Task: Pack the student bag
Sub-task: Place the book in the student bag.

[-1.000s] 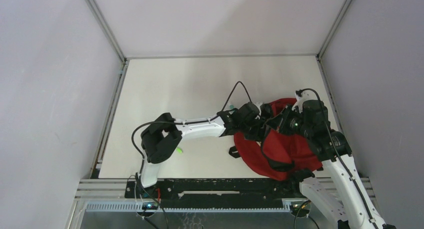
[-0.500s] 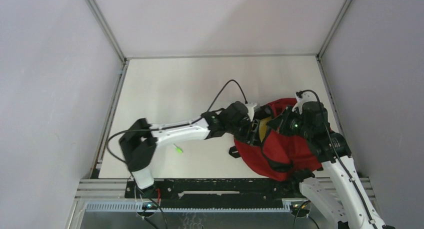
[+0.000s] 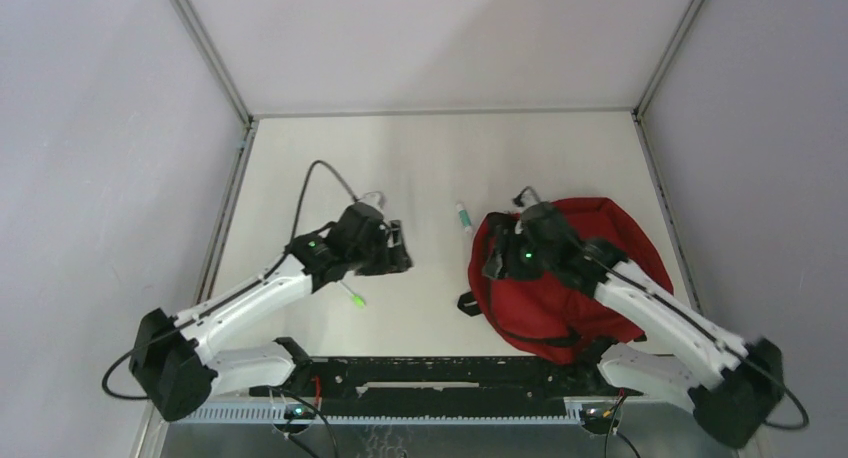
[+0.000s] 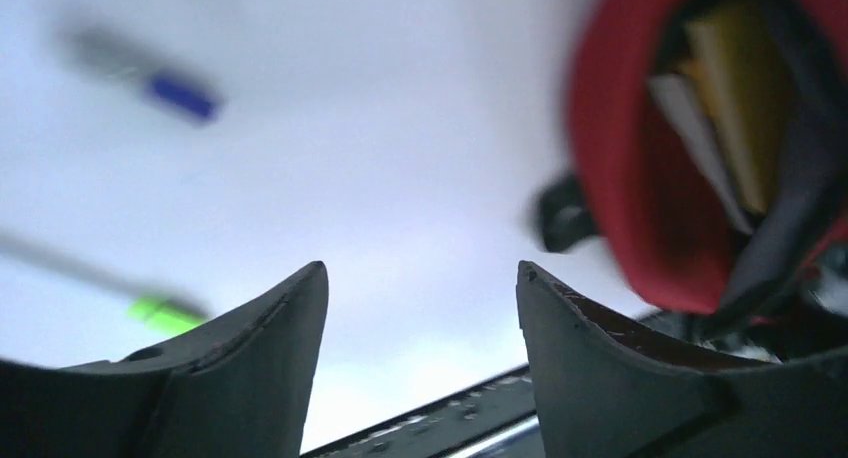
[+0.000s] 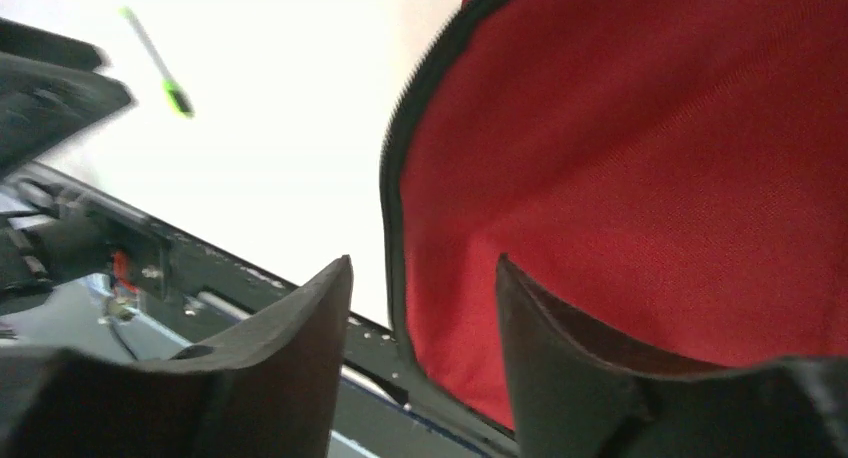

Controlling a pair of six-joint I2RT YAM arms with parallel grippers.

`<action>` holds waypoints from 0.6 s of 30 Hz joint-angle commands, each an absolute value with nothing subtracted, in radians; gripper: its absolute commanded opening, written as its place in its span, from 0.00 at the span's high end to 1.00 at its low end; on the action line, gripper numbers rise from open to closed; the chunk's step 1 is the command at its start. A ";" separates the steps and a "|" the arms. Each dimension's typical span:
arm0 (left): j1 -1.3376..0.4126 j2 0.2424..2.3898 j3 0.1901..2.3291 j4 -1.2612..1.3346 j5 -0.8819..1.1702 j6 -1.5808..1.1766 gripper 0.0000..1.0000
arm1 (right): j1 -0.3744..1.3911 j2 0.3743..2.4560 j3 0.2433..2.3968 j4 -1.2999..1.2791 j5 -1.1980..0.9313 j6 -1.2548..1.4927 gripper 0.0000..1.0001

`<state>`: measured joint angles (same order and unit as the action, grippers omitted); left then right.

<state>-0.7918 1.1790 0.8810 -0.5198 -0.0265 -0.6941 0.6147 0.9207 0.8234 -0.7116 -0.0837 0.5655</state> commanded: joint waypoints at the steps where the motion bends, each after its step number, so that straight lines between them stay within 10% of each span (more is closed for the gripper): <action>1: -0.686 1.040 0.776 -0.661 -0.217 -0.816 0.26 | 0.712 1.088 0.848 -0.665 0.011 0.548 0.29; 5: -0.660 0.948 0.716 -0.778 -0.390 -0.939 0.26 | 0.751 1.028 0.873 -0.689 0.095 0.559 0.11; 18: -0.660 0.953 0.492 -0.644 -0.321 -1.223 0.30 | 0.295 0.664 0.876 -0.827 0.018 0.473 0.11</action>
<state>-0.6643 0.8959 0.5125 -0.7509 -0.3641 -1.1336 0.3813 0.6708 0.8577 -0.7609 0.0700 0.5362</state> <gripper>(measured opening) 0.719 0.891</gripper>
